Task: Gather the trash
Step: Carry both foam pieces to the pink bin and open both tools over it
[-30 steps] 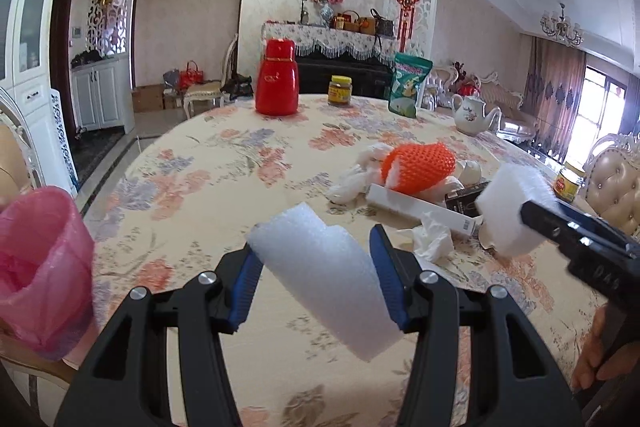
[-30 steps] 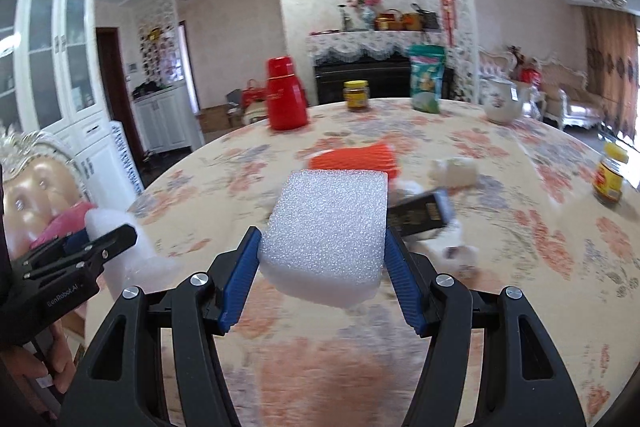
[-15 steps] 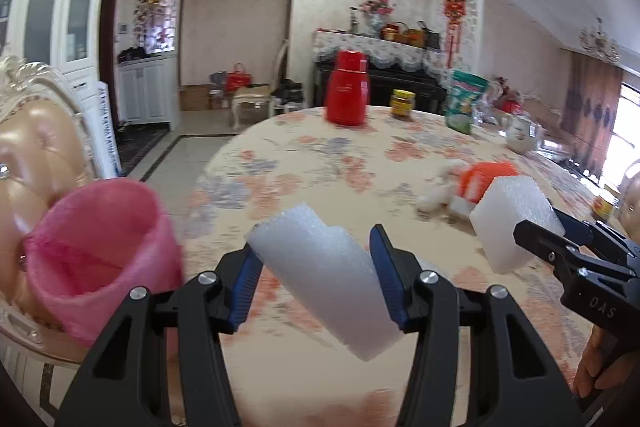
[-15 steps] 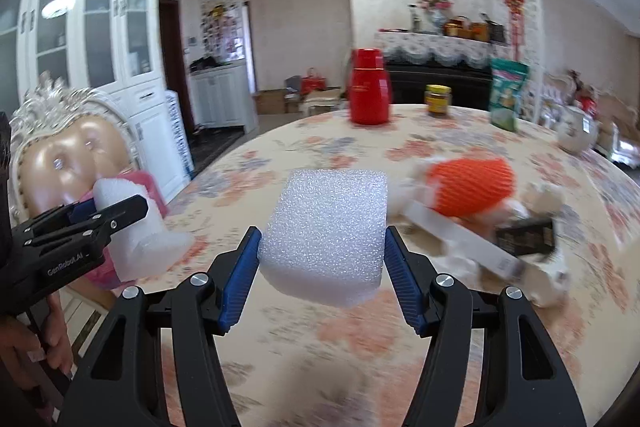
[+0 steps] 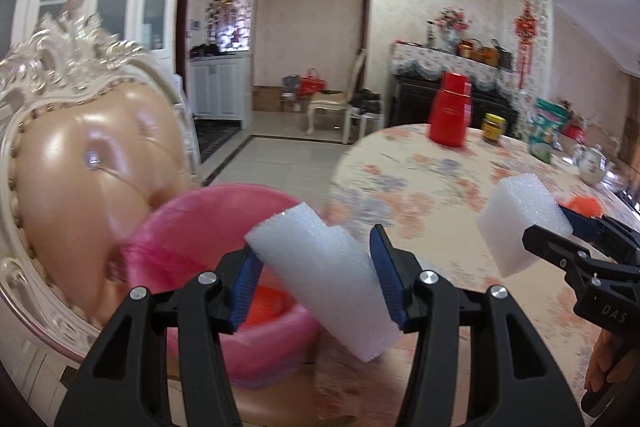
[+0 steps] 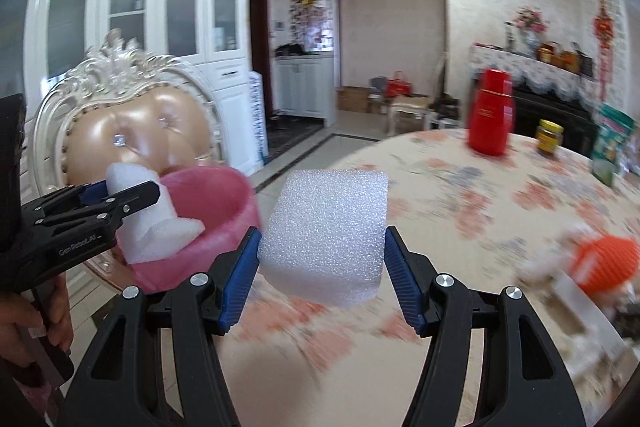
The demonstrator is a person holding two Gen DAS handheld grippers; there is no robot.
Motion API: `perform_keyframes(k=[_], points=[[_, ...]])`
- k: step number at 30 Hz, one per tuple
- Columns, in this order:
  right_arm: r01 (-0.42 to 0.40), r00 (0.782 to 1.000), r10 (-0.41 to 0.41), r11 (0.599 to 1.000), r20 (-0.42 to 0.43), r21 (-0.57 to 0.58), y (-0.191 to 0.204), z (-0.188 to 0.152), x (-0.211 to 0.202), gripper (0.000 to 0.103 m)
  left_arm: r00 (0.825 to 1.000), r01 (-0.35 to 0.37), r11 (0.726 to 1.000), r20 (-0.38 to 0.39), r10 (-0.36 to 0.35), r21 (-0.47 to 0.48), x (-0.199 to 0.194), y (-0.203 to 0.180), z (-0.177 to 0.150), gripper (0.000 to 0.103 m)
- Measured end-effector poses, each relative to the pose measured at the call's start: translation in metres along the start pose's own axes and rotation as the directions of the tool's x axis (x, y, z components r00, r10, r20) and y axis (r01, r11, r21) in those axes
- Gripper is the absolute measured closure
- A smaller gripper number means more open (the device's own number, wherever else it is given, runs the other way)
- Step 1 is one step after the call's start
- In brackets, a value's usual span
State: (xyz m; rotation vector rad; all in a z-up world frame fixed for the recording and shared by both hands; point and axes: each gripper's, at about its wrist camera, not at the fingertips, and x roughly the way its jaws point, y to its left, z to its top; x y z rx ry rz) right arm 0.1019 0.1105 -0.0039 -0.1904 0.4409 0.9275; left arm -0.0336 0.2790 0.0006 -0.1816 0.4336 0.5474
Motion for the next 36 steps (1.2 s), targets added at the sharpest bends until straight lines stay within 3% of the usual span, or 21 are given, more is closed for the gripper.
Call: perform_keyframes(k=[8,17,18,23,28,31,36], points=[[-0.113,0.994,0.113,0.991,-0.007,-0.077,0.049,0.026,0.058,0.043,0.996,-0.083,0.996,-0.038,0.082,-0.025,0.043,0.063,0.009,0.051],[-0.185,0.982,0.181,0.979,-0.05,-0.091,0.075,0.032,0.108,0.043,0.989,-0.128,0.991,-0.074,0.125,-0.04,0.083,0.093,0.004,0.049],[-0.192,0.981,0.187,0.977,-0.057,-0.09,0.077,0.032,0.114,0.043,0.988,-0.135,0.99,-0.078,0.132,-0.039,0.086,0.096,0.003,0.047],[-0.227,0.972,0.22,0.969,-0.081,-0.097,0.089,0.032,0.137,0.043,0.986,-0.161,0.985,-0.053,0.158,-0.055,0.087,0.111,-0.003,0.021],[-0.265,0.961,0.257,0.96,-0.101,-0.088,0.099,0.033,0.153,0.042,0.982,-0.19,0.979,-0.029,0.189,-0.079,0.076,0.124,-0.001,0.019],[-0.278,0.957,0.268,0.956,-0.108,-0.089,0.105,0.032,0.158,0.027,0.977,-0.211,0.974,-0.009,0.212,-0.087,0.062,0.129,0.0,0.016],[-0.272,0.96,0.264,0.959,-0.092,-0.082,0.105,0.032,0.147,0.026,0.967,-0.253,0.964,0.018,0.256,-0.087,0.037,0.128,-0.002,0.005]])
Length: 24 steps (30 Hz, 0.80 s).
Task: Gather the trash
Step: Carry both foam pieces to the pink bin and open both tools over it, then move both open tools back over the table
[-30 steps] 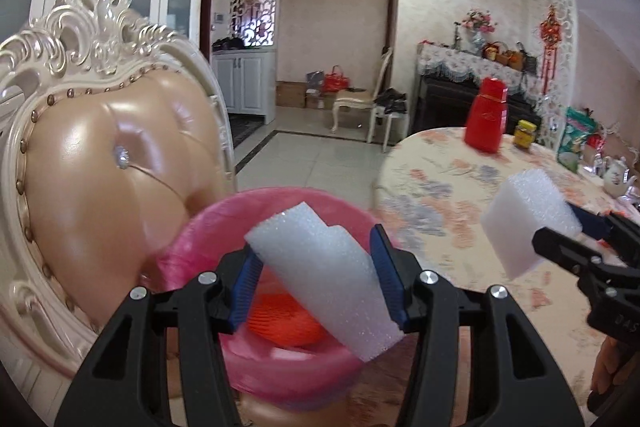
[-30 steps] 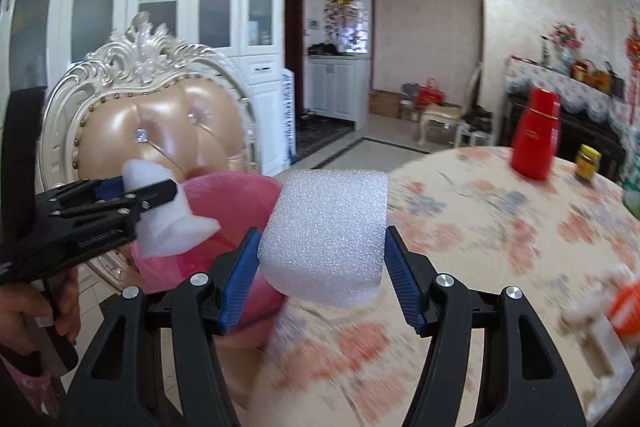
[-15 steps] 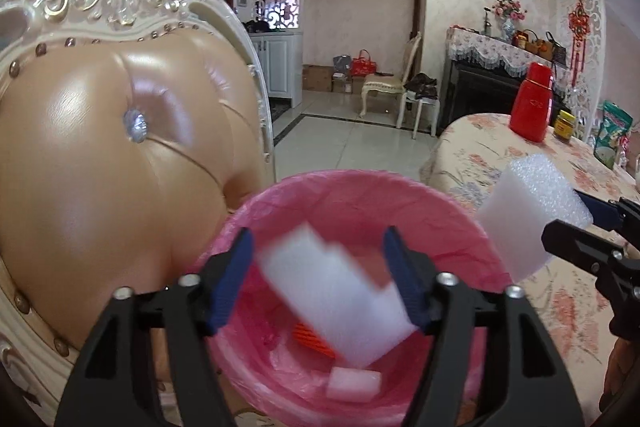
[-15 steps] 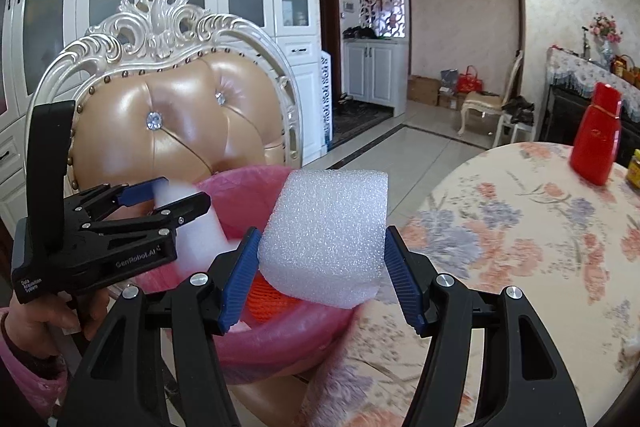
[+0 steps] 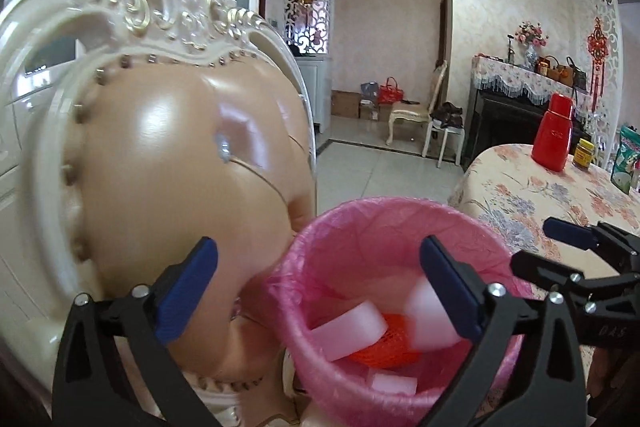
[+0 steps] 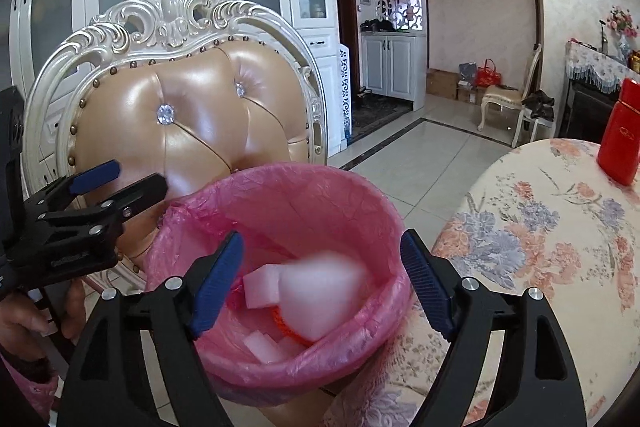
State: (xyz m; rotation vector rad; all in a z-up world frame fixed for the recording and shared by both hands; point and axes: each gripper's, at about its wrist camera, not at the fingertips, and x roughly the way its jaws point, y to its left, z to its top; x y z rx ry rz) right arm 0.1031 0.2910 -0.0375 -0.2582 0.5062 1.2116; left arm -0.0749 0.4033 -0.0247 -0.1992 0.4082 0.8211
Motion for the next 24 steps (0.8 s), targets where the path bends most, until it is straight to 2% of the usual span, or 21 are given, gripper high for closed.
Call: perform_keyframes(k=[5,8,11,14,16,18,20,22,23,24], points=[[0.075,0.996,-0.075,0.997,0.052,-0.003,-0.009,-0.01,-0.047,0.024,1.0,0.016,0.999,0.006,-0.016,0.037,-0.023,-0.016,-0.008,0.005],[0.154,0.985,-0.155,0.988,0.072,0.019,-0.026,-0.024,-0.084,0.021,0.998,0.056,0.994,0.023,-0.058,0.098,-0.034,-0.047,-0.014,0.005],[0.249,0.964,-0.253,0.967,0.077,0.056,-0.052,-0.044,-0.126,0.02,0.989,0.142,0.981,0.019,-0.146,0.134,-0.045,-0.086,-0.024,0.005],[0.356,0.929,-0.364,0.928,0.067,0.112,-0.084,-0.069,-0.172,0.019,0.967,0.252,0.96,0.005,-0.254,0.123,-0.054,-0.127,-0.032,0.005],[0.411,0.904,-0.424,0.897,0.052,0.161,-0.107,-0.087,-0.2,0.019,0.94,0.339,0.934,-0.021,-0.339,0.112,-0.059,-0.156,-0.037,0.005],[0.463,0.877,-0.479,0.862,0.037,0.208,-0.127,-0.105,-0.227,0.019,0.904,0.428,0.899,-0.06,-0.423,0.097,-0.063,-0.187,-0.04,0.005],[0.507,0.85,-0.527,0.825,0.018,0.251,-0.146,-0.124,-0.252,0.019,0.877,0.479,0.874,-0.082,-0.473,0.084,-0.068,-0.215,-0.045,0.005],[0.552,0.818,-0.576,0.782,-0.004,0.289,-0.165,-0.142,-0.277,0.019,0.842,0.537,0.839,-0.119,-0.527,0.082,-0.073,-0.248,-0.049,0.005],[0.58,0.795,-0.606,0.751,-0.019,0.314,-0.177,-0.153,-0.294,0.019,0.82,0.569,0.818,-0.143,-0.554,0.09,-0.078,-0.269,-0.051,0.005],[0.599,0.779,-0.627,0.73,-0.029,0.329,-0.186,-0.161,-0.305,0.019,0.808,0.584,0.806,-0.156,-0.568,0.097,-0.08,-0.284,-0.054,0.005]])
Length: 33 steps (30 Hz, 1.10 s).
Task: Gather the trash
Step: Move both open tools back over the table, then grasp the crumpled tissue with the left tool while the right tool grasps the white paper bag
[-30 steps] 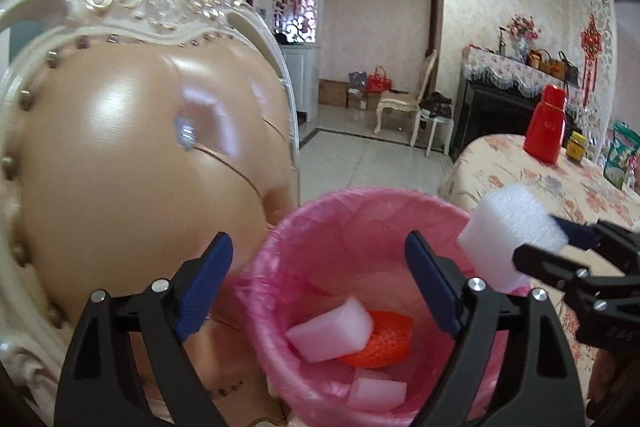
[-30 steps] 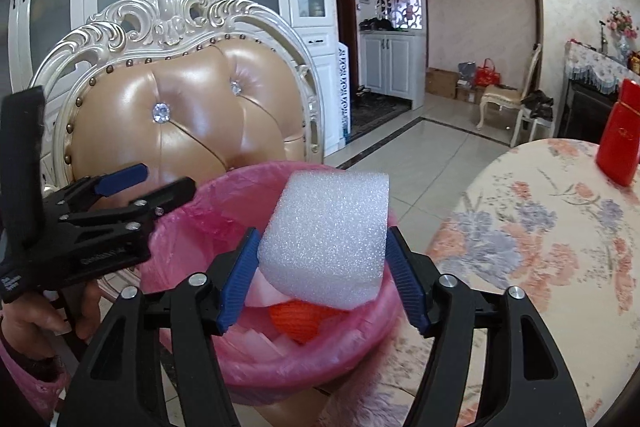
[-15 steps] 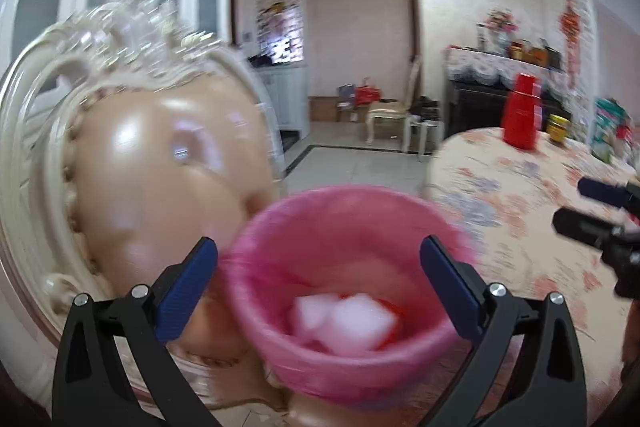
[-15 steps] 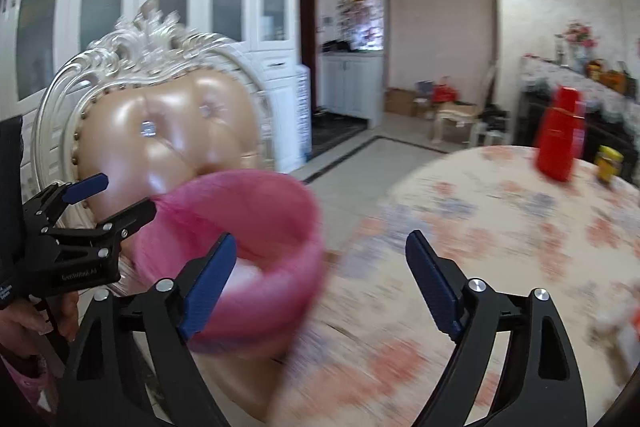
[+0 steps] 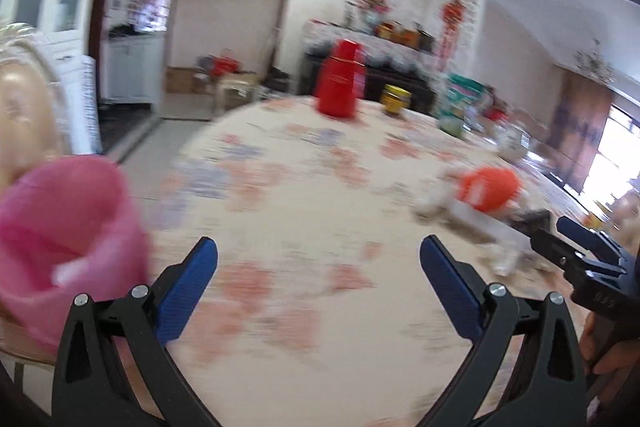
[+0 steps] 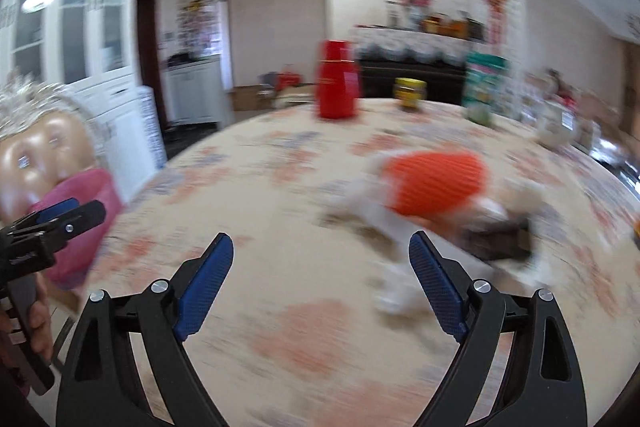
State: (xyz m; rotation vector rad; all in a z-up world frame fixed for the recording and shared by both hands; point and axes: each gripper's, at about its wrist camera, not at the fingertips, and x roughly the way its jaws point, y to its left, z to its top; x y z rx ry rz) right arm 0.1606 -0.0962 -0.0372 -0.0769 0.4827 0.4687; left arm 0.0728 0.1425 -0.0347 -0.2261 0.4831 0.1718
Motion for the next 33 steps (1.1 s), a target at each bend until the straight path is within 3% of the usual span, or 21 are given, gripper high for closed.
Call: perform_keyframes(k=[6,11,17,26,27,28,33], points=[[0.175,0.984,-0.17,0.979,-0.056,0.107,-0.098,-0.02,-0.011,0.019,0.991,0.091,0.988,-0.112,-0.077,0.128,0.039,-0.094,-0.013,0.005],[0.227,0.969,-0.209,0.963,-0.136,0.142,-0.148,-0.028,0.001,0.019,0.979,0.143,0.979,-0.168,-0.118,0.143,0.06,-0.14,-0.022,0.005],[0.207,0.963,-0.177,0.969,-0.202,0.138,-0.167,-0.03,0.027,0.019,0.971,0.126,0.982,-0.22,-0.093,0.143,0.09,-0.159,-0.022,0.005],[0.162,0.937,-0.124,0.982,-0.326,0.093,-0.171,-0.033,0.068,0.02,0.953,0.131,0.977,-0.292,-0.078,0.166,0.12,-0.186,-0.026,0.005],[0.16,0.936,-0.12,0.982,-0.329,0.096,-0.172,-0.034,0.07,0.024,0.949,0.133,0.976,-0.305,-0.076,0.172,0.124,-0.188,-0.027,0.005],[0.159,0.937,-0.119,0.982,-0.328,0.099,-0.173,-0.036,0.071,0.041,0.947,0.133,0.976,-0.312,-0.074,0.174,0.126,-0.191,-0.028,0.005],[0.135,0.956,-0.089,0.98,-0.279,0.149,-0.182,-0.036,0.057,0.044,0.937,0.136,0.976,-0.344,-0.07,0.172,0.143,-0.204,-0.029,0.005]])
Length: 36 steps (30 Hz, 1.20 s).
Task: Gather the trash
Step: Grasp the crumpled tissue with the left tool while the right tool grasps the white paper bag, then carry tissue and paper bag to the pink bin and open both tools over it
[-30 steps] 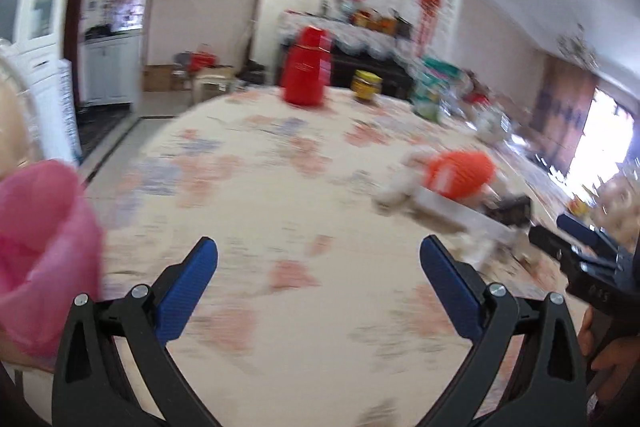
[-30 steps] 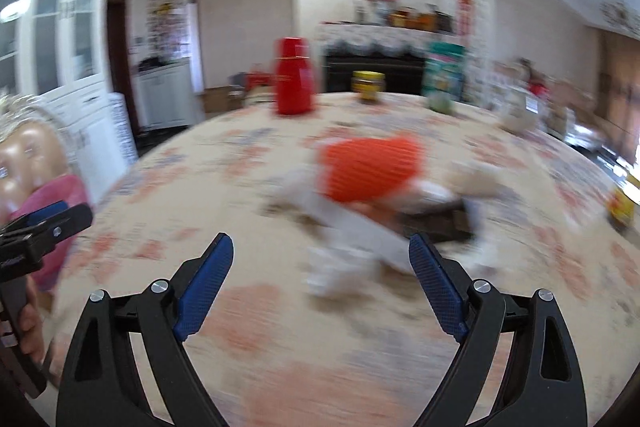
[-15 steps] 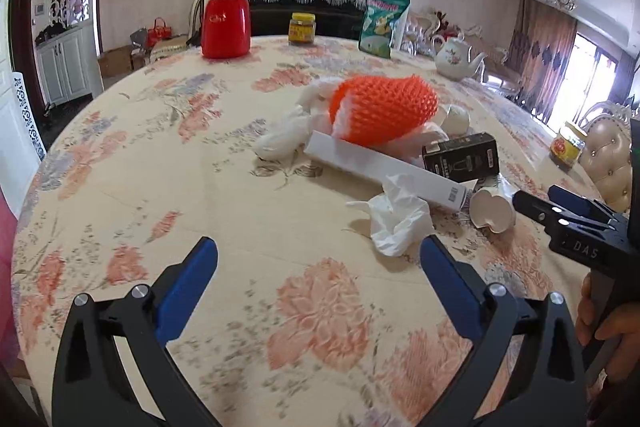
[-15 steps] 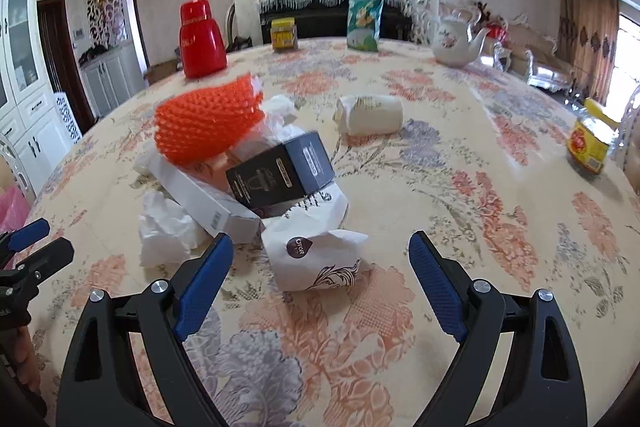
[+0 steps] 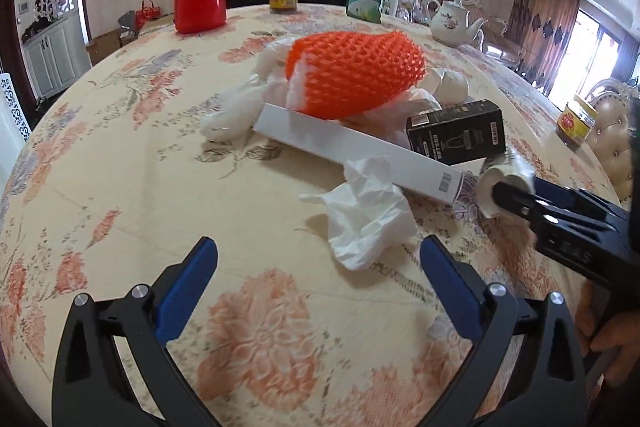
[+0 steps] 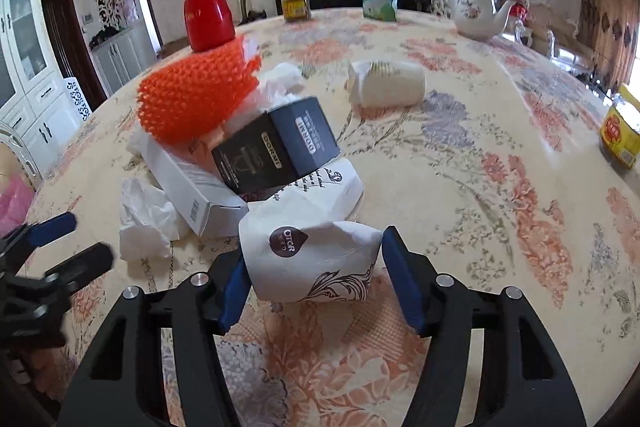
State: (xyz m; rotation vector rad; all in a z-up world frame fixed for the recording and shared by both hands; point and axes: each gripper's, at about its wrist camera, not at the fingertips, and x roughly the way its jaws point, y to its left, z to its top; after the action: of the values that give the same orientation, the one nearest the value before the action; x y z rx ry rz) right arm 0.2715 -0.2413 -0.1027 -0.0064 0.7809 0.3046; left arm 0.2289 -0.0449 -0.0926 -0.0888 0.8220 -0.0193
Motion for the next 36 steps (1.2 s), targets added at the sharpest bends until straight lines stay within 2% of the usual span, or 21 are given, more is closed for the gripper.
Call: perform_keyframes(k=[6,8,9,11,12,13,14,17,23,27,30,34,36], points=[[-0.013,1.0,0.012,0.999,0.022,0.037,-0.009,0.0,-0.007,0.044,0.999,0.014,0.999,-0.047,-0.016,-0.05,0.024,-0.01,0.011,0.008],[-0.012,1.0,0.011,0.999,0.027,0.035,-0.009,0.0,-0.008,0.044,0.998,0.021,0.998,-0.056,-0.025,-0.059,0.029,-0.014,0.013,0.025],[-0.013,0.999,0.012,0.999,0.031,0.034,-0.009,0.0,-0.01,0.044,0.997,0.023,0.998,-0.067,-0.027,-0.058,0.033,-0.016,0.014,0.03],[-0.013,0.999,0.012,0.999,0.04,0.033,-0.01,0.001,-0.013,0.044,0.997,0.004,0.999,-0.071,-0.007,-0.032,0.037,-0.021,0.014,0.061],[-0.013,0.999,0.012,0.999,0.042,0.031,-0.01,0.001,-0.014,0.044,0.997,0.015,1.0,-0.073,-0.016,-0.018,0.036,-0.024,0.012,0.069],[-0.013,0.999,0.012,1.0,0.043,0.027,-0.01,0.001,-0.015,0.044,0.996,0.04,0.999,-0.08,-0.041,-0.015,0.036,-0.025,0.011,0.082],[-0.014,0.999,0.013,1.0,0.043,0.024,-0.01,0.001,-0.015,0.044,0.996,0.042,0.999,-0.074,-0.043,-0.011,0.033,-0.025,0.009,0.088],[-0.019,0.999,0.019,1.0,0.045,0.014,-0.008,-0.001,-0.017,0.044,0.998,0.041,0.999,-0.037,-0.041,-0.001,0.022,-0.025,0.004,0.093],[-0.038,0.998,0.038,0.999,0.054,-0.006,-0.005,-0.003,-0.022,0.044,0.999,0.037,0.999,0.035,-0.037,0.001,-0.003,-0.019,-0.007,0.094],[-0.07,0.996,0.071,0.997,0.06,-0.014,-0.003,-0.004,-0.026,0.044,0.997,0.044,0.999,0.056,-0.044,0.002,-0.016,-0.015,-0.014,0.094],[-0.119,0.99,0.122,0.992,0.075,-0.036,0.002,-0.007,-0.033,0.044,0.997,0.044,0.999,0.066,-0.044,-0.003,-0.025,-0.012,-0.019,0.094],[-0.225,0.968,0.232,0.972,0.096,-0.07,0.013,-0.013,-0.042,0.044,0.995,0.037,0.999,0.095,-0.036,-0.01,-0.038,-0.005,-0.023,0.094],[-0.245,0.963,0.252,0.966,0.092,-0.078,0.02,-0.018,-0.043,0.044,0.994,0.034,0.999,0.107,-0.032,-0.012,-0.045,-0.001,-0.025,0.094]])
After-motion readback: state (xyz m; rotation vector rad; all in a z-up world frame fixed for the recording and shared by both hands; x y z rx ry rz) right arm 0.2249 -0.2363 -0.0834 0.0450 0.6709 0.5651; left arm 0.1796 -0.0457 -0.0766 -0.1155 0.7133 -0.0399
